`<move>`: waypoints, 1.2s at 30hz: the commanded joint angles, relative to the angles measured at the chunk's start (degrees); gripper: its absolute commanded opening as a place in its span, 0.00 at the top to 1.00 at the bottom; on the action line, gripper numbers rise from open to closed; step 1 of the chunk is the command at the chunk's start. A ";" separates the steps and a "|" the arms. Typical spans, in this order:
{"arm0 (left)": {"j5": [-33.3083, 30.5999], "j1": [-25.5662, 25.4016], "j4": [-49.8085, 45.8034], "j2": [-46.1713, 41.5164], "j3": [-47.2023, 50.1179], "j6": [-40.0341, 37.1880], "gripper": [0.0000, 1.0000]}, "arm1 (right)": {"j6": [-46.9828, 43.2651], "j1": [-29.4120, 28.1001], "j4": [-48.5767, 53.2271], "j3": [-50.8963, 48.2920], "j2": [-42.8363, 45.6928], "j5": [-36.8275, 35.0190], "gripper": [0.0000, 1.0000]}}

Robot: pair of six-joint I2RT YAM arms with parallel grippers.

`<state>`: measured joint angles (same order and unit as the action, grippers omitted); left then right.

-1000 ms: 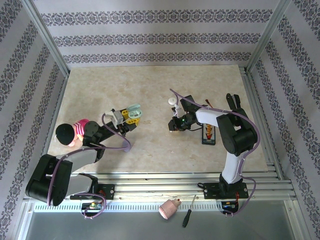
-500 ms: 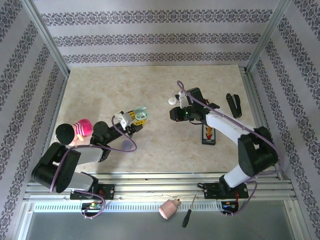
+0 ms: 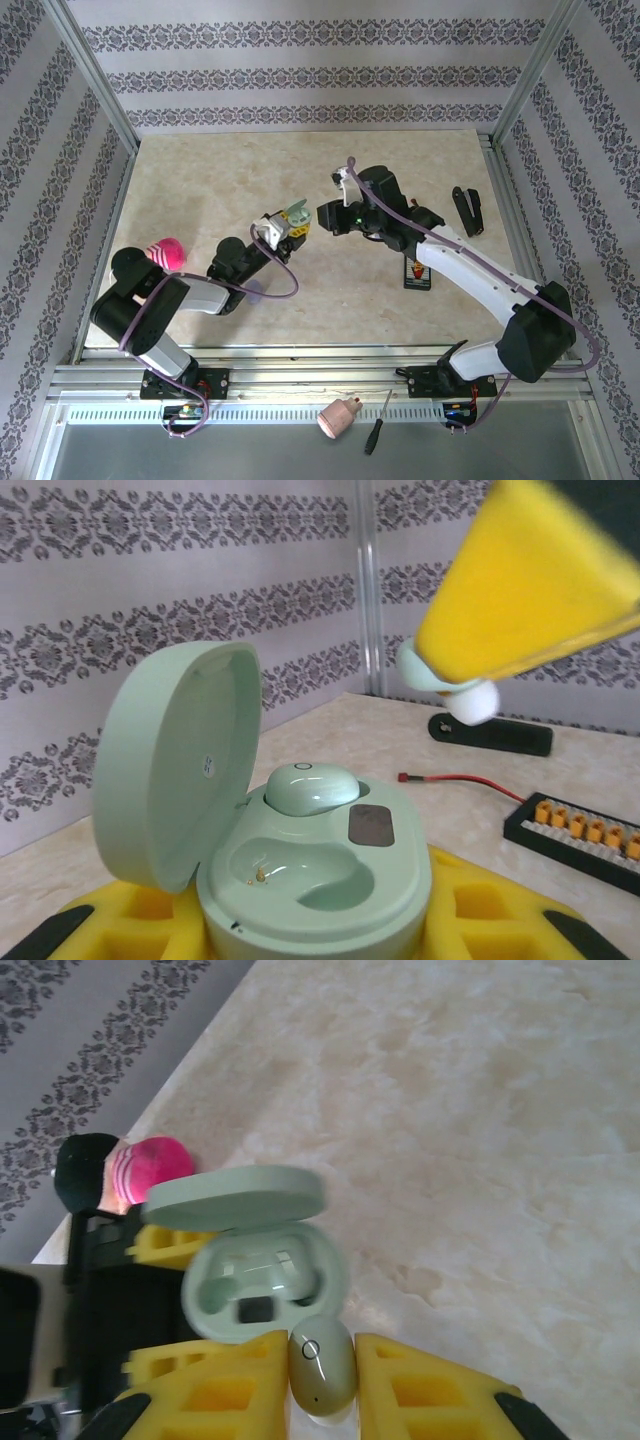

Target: Insert the wireless bluetooth earbuds into the charging case

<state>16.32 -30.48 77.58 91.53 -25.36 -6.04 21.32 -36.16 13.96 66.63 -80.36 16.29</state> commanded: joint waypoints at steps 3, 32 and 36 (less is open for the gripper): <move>-7.06 -1.73 4.24 1.44 -2.28 1.12 0.84 | 1.59 -2.60 -3.95 2.84 -1.86 -2.67 0.80; -6.96 -2.48 4.24 1.73 -3.07 5.08 0.85 | 3.18 -4.78 -9.19 5.41 -9.65 0.90 0.79; -7.07 -2.48 4.24 1.81 -3.21 5.34 0.85 | 3.19 -4.76 -9.04 4.41 -9.16 1.73 0.78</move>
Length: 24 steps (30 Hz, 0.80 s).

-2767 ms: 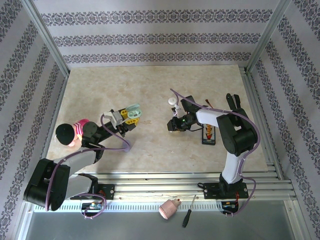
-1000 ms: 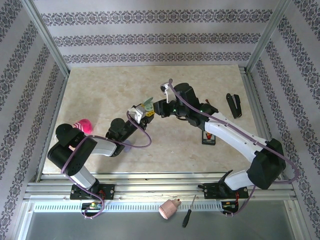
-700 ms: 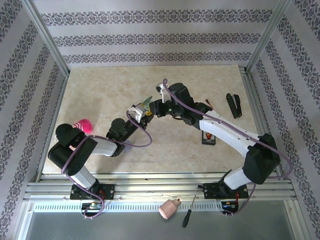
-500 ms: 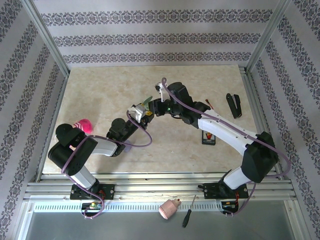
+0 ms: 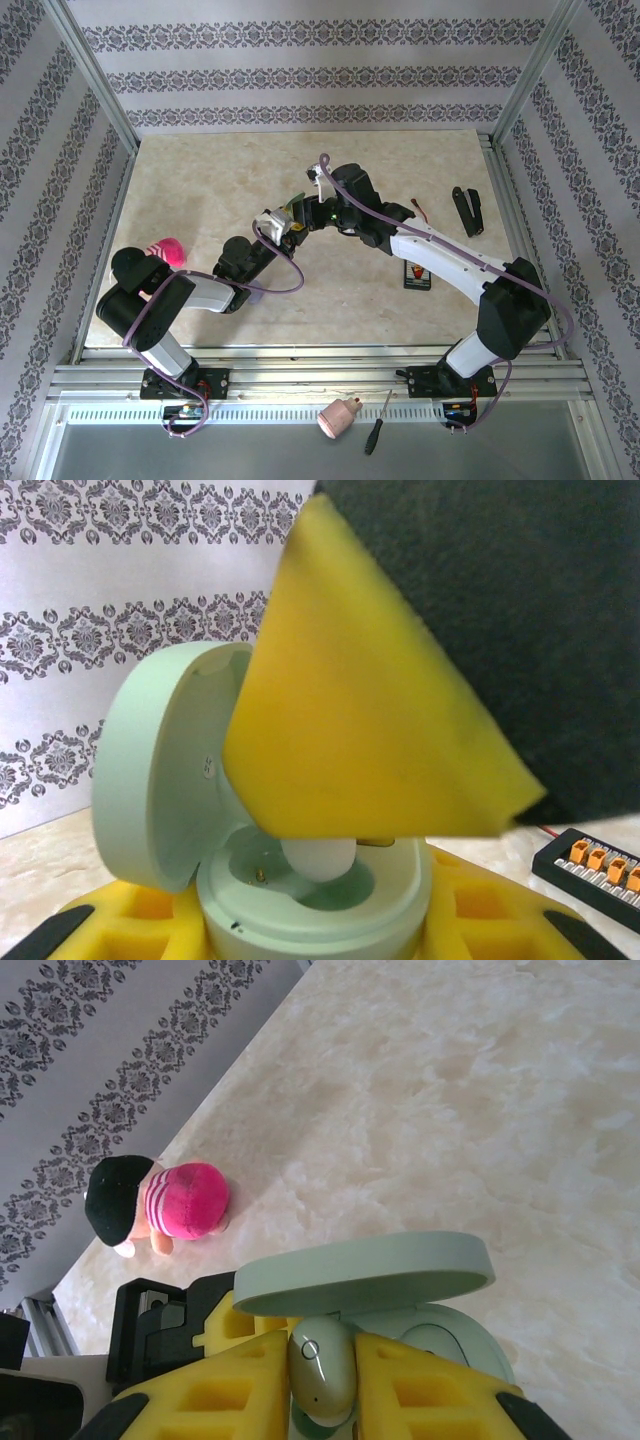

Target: Insert the wireless bluetooth earbuds into the charging case

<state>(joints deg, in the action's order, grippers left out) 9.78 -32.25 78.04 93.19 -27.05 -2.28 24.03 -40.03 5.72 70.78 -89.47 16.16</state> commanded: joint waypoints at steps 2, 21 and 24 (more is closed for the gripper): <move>-0.50 -0.70 3.79 0.38 -1.77 1.80 0.85 | 0.51 -0.90 -0.62 -0.18 0.11 2.44 0.77; 1.28 -0.71 3.79 -0.72 -0.91 1.12 0.85 | 0.00 0.16 -0.97 -4.07 7.23 0.28 0.58; 3.27 -0.71 3.76 -1.16 -0.41 -1.43 0.84 | -0.90 0.30 -1.52 -5.99 10.48 -1.63 0.53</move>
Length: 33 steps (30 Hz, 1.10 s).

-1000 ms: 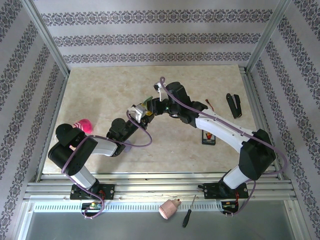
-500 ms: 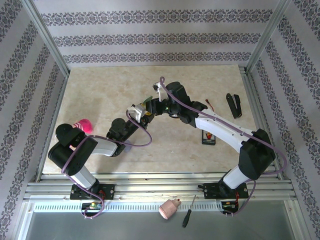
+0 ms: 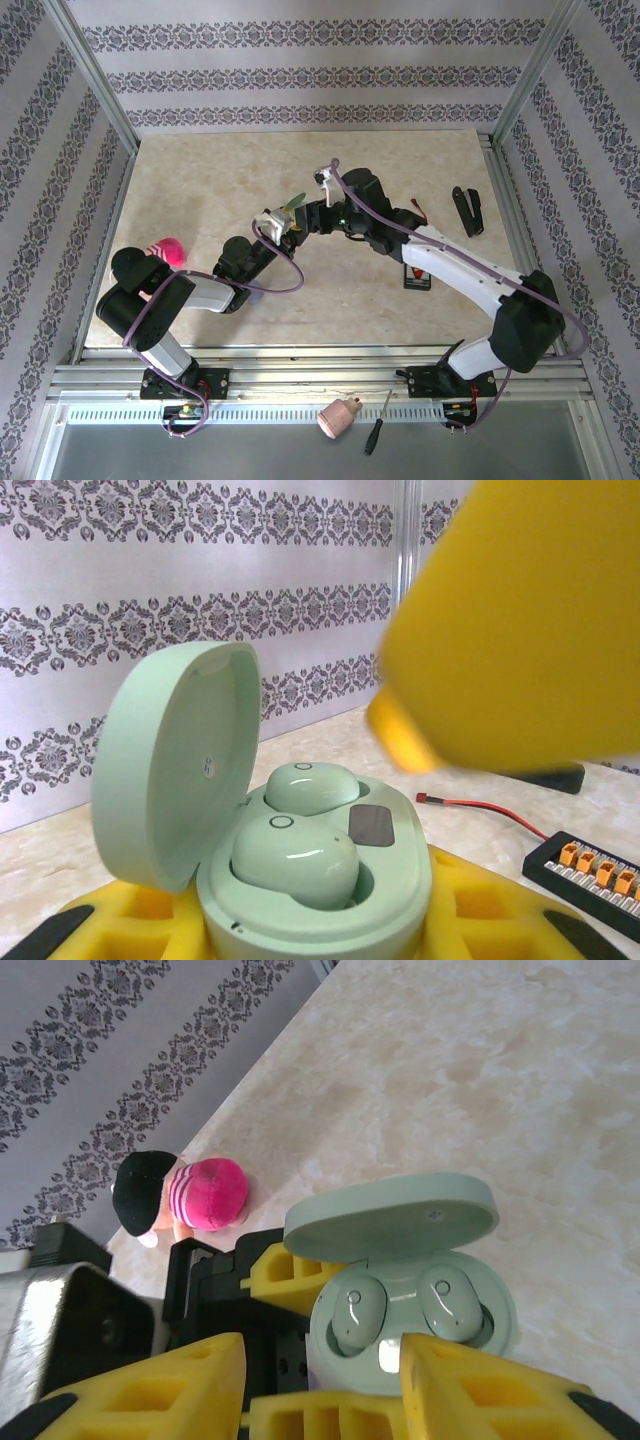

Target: Insert the wireless bluetooth earbuds into the charging case

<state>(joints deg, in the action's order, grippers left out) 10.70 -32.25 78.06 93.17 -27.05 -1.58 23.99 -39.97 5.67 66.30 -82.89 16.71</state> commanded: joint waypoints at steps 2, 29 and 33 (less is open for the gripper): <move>4.98 -0.54 3.68 -1.64 0.07 -4.60 0.84 | -1.74 0.48 -1.62 -3.02 6.17 -4.55 0.49; 22.31 0.35 3.68 -4.59 0.78 -8.01 0.84 | 1.94 7.26 8.56 -2.54 7.10 2.84 0.21; 21.85 0.35 3.76 -4.30 0.22 -7.06 0.84 | 2.85 8.04 8.05 -3.79 8.16 3.37 0.21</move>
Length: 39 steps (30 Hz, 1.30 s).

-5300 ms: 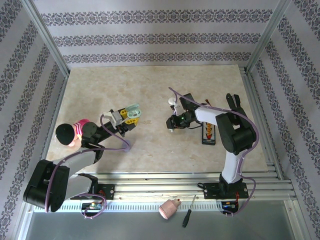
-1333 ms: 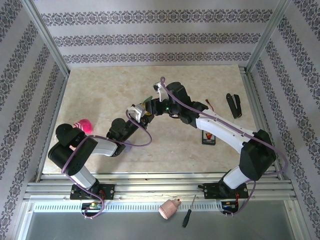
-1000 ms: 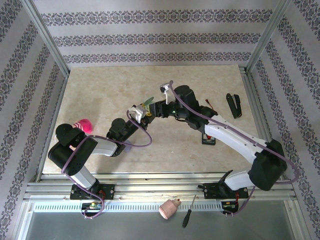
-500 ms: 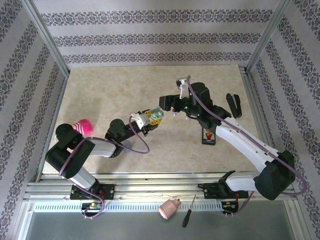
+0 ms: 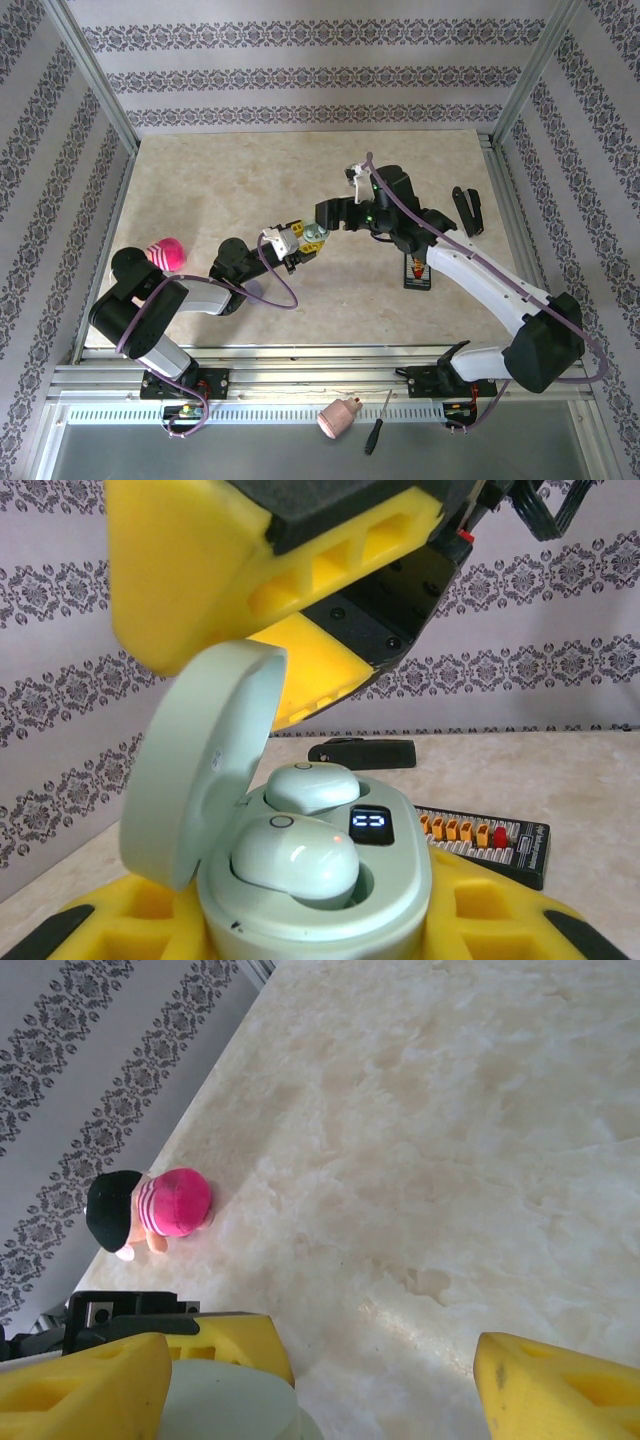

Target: Insert the wireless bluetooth earbuds into the charging case

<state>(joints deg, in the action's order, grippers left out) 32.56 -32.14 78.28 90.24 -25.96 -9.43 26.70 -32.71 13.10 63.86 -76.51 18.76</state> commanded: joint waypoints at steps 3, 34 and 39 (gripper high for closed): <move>-0.11 0.24 3.55 -1.20 -1.42 1.60 0.84 | 2.26 1.32 -1.09 -2.20 2.38 3.47 0.21; -3.48 0.06 3.54 -1.19 -3.69 9.34 0.82 | 48.33 6.43 -50.22 -17.20 -6.31 33.14 0.57; -3.87 0.10 3.55 -1.21 -3.28 8.69 0.82 | 48.36 7.13 -50.38 -18.09 -6.72 32.31 0.71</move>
<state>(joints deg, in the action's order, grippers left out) 28.03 -32.14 79.02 90.24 -28.82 -0.78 73.58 -26.35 -32.99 46.44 -82.78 50.68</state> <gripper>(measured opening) 0.360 0.308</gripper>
